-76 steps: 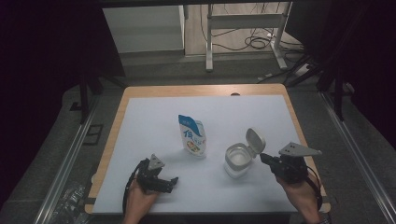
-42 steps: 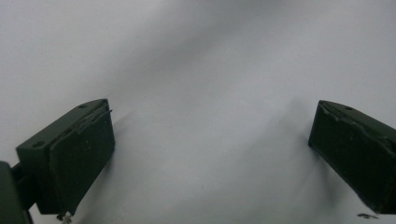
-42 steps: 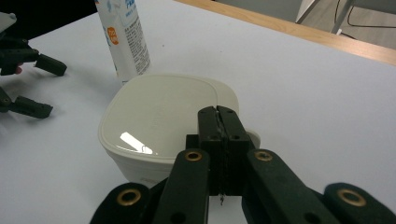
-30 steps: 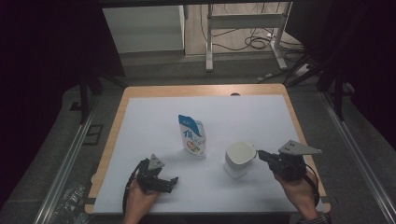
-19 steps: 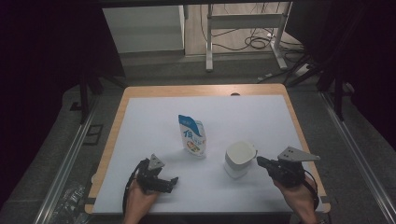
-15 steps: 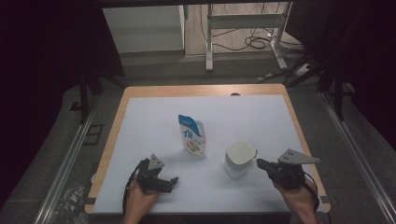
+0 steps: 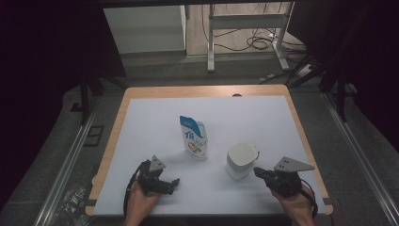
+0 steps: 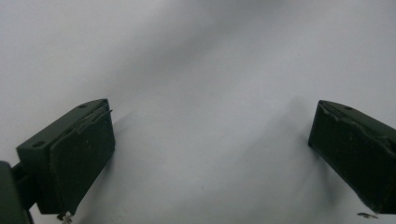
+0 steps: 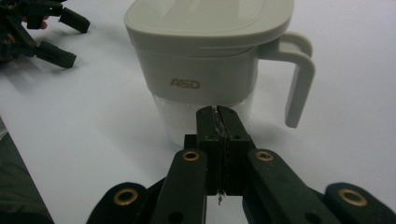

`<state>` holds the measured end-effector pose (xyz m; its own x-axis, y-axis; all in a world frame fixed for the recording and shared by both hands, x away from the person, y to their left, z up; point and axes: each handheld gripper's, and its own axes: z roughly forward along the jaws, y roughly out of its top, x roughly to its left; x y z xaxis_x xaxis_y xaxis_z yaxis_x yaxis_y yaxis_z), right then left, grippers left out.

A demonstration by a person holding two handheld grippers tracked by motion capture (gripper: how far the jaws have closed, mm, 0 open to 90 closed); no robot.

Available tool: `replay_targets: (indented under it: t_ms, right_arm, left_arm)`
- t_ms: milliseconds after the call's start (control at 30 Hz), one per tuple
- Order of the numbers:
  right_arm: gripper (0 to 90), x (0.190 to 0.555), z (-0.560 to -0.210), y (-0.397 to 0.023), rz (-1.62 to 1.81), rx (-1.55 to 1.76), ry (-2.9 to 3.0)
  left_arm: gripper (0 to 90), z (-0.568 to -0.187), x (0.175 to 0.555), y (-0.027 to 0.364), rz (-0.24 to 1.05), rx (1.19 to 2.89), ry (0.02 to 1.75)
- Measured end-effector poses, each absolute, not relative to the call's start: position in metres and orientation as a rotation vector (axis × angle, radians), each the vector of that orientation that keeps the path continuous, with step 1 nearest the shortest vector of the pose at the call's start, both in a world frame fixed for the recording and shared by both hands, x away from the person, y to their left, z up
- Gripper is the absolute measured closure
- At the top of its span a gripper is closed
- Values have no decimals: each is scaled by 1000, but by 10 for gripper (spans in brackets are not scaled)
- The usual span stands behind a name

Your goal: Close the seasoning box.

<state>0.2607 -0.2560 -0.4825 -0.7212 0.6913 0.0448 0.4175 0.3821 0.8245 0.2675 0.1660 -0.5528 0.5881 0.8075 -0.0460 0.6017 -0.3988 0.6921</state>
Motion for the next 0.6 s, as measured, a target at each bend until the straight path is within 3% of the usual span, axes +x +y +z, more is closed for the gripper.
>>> replay_targets:
  t_ms: [600]
  right_arm:
    - [870,264,-505,-236,1182,919,2437]
  left_arm:
    - [9,-553,268,166,390,2140,1112]
